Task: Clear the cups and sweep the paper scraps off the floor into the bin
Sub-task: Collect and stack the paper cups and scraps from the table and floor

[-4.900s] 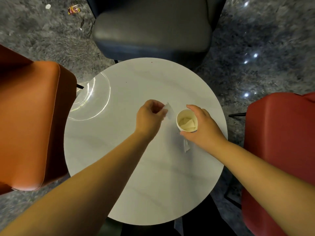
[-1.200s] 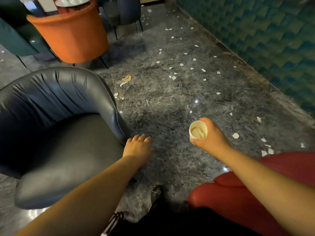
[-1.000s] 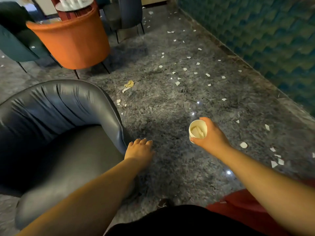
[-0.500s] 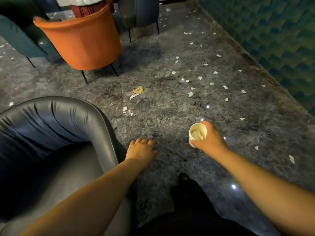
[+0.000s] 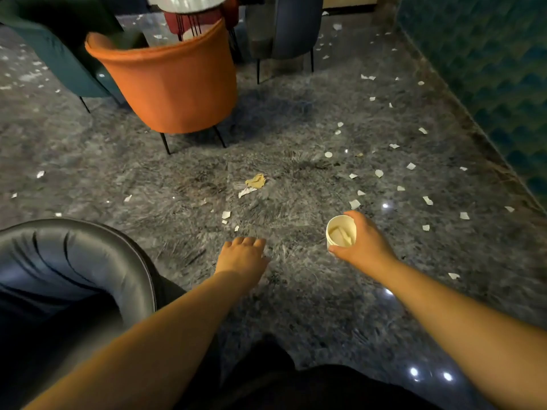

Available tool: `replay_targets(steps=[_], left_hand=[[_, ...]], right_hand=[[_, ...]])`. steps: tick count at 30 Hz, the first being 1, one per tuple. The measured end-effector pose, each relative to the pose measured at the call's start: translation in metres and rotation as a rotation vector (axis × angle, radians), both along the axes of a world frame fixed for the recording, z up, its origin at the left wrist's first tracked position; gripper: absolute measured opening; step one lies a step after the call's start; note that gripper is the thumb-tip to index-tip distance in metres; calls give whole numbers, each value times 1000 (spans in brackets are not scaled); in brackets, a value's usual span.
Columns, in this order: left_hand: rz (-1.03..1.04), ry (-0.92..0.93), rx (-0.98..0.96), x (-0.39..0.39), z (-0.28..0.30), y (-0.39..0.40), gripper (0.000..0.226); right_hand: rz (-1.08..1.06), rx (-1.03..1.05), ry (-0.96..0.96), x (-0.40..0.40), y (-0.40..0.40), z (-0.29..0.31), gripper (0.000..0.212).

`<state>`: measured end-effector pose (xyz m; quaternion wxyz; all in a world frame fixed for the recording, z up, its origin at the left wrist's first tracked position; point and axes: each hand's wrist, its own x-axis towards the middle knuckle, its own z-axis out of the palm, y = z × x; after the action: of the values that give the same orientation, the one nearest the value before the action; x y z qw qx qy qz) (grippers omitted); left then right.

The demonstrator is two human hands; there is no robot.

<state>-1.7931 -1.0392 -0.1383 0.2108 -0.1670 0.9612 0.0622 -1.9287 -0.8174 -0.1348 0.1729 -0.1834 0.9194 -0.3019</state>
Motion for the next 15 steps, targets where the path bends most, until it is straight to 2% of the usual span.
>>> replay_targets(steps=[8, 15], left_hand=[[39, -27, 5, -127, -13, -100, 54], [34, -55, 31, -248, -10, -178, 54]], right_hand=[[6, -18, -18, -129, -96, -14, 84], [-64, -43, -3, -239, -162, 0, 84]])
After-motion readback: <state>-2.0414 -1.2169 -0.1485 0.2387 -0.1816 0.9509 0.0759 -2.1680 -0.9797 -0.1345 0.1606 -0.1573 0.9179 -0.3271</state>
